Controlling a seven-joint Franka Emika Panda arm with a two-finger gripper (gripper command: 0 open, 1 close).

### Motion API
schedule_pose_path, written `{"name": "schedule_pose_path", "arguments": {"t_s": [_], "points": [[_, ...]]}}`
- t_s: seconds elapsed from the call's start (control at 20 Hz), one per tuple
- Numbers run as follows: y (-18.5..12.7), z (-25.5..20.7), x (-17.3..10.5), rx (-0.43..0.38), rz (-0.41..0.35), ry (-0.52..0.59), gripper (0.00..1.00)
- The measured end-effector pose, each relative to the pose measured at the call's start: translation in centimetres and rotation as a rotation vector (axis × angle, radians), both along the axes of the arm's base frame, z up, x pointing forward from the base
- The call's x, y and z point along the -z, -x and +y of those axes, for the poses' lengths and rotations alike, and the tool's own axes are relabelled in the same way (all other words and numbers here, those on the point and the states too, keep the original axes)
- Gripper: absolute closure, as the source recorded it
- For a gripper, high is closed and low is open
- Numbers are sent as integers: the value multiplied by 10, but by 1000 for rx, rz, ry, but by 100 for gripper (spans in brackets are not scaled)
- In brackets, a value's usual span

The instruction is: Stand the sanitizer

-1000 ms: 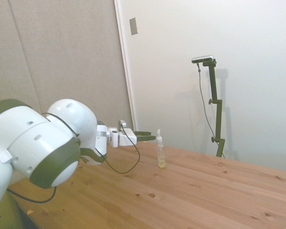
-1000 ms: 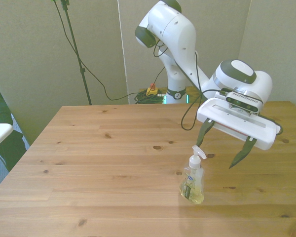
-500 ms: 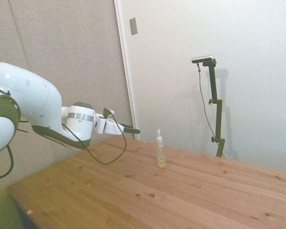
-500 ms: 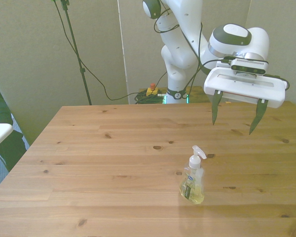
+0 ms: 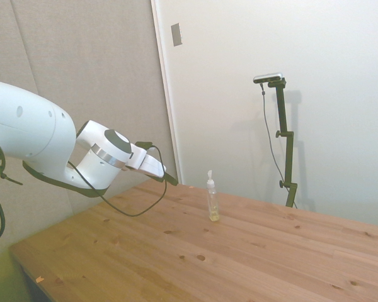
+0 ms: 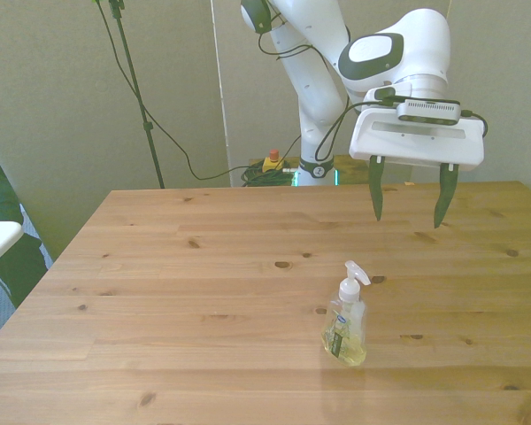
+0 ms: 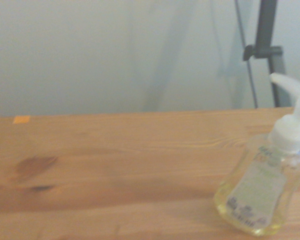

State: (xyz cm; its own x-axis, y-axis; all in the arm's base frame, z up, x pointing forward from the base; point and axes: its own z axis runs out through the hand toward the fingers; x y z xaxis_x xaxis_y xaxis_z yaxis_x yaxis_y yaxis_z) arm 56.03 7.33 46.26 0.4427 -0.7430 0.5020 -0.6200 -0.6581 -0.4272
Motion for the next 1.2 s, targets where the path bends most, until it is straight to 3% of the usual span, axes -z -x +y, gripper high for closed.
{"name": "schedule_pose_path", "arguments": {"t_s": [0.3,0.65,0.85,1.2], "points": [[-2,34,-7,-140,136,-69,0],[-23,21,-14,-138,264,-203,0],[-4,43,-10,-175,315,-132,0],[53,51,-12,-200,306,-27,0]]}}
